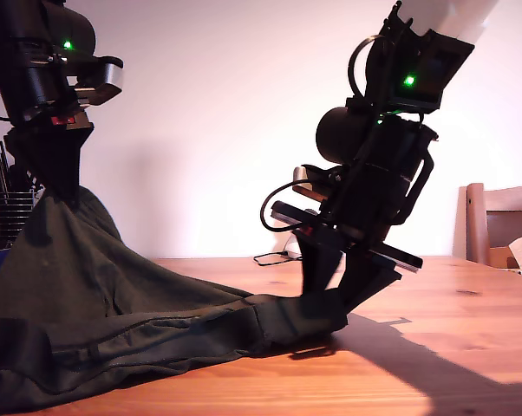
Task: Fold the underwear in front of you. After folding it, place it to the right side.
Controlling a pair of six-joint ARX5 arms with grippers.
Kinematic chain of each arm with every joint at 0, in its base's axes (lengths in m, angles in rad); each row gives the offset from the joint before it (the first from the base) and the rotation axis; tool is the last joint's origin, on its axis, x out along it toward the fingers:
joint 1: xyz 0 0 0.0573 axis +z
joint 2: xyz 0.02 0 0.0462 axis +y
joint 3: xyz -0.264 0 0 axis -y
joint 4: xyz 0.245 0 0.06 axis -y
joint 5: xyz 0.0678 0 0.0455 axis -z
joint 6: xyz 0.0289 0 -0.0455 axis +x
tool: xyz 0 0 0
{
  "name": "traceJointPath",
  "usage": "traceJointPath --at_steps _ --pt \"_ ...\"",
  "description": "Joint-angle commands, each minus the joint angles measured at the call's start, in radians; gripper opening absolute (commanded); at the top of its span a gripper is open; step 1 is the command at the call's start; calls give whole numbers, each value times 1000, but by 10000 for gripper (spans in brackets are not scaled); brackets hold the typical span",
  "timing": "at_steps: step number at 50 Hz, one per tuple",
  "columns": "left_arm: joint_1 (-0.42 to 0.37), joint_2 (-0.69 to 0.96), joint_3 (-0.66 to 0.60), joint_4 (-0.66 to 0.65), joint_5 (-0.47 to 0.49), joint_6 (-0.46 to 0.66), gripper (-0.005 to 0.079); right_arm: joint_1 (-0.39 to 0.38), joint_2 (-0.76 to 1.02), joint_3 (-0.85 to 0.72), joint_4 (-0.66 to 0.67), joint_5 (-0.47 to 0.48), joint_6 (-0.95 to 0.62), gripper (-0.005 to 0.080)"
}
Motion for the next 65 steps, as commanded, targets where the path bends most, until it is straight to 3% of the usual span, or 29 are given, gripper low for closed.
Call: traceJointPath --at_steps 1,4,16,39,49,65 --pt "-3 18 -10 12 5 7 -19 4 19 21 -10 1 -27 60" --pt "-3 18 -10 21 4 7 -19 2 19 27 -22 4 -34 -19" --pt "-3 18 -10 108 -6 7 -19 2 18 113 -82 145 -66 -11" --pt "-3 7 -10 262 -207 -54 -19 -2 1 311 -141 343 -130 -12" --pt "-24 -84 -10 406 -248 -89 -19 -34 -45 311 -122 347 -149 -12" --pt "-8 -8 -13 324 -134 -126 -19 -84 -48 254 -157 287 -215 -12"
